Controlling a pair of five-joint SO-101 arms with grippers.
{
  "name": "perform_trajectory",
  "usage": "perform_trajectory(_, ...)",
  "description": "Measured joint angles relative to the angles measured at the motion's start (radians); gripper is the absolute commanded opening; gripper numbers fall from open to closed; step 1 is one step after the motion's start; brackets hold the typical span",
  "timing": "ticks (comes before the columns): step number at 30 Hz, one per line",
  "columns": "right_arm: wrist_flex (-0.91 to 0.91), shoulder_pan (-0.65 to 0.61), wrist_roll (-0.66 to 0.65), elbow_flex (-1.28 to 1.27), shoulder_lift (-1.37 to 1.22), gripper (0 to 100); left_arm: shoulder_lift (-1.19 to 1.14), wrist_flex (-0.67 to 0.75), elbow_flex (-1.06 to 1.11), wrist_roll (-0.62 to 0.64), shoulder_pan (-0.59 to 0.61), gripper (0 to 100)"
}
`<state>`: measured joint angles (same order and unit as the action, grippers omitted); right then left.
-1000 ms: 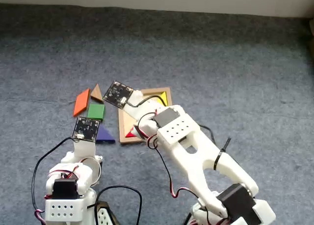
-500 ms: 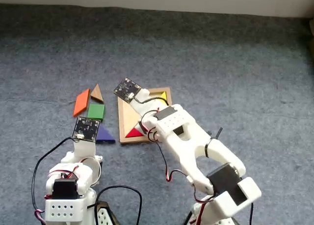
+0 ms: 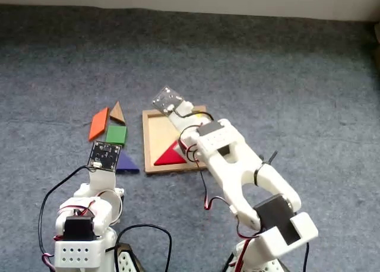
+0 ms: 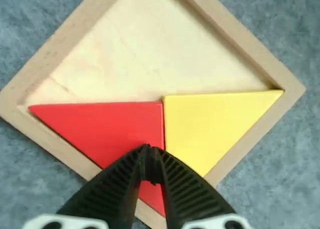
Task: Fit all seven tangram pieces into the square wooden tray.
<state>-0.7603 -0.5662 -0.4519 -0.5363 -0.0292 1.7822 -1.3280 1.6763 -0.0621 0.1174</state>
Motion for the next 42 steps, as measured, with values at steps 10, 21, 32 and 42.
perform_trajectory(10,-0.252,0.006,0.000,0.150,0.002,0.9,0.000,0.000,0.000,0.000,0.000,1)
perform_trajectory(21,-0.285,0.092,0.086,-0.038,0.416,1.4,0.000,0.000,0.000,0.000,0.000,1)
perform_trajectory(32,-0.285,0.163,0.089,-0.282,0.559,33.6,0.000,0.000,0.000,0.000,0.000,1)
perform_trajectory(42,-0.153,0.103,0.009,-0.437,0.569,37.3,0.000,0.000,0.000,0.000,0.000,1)
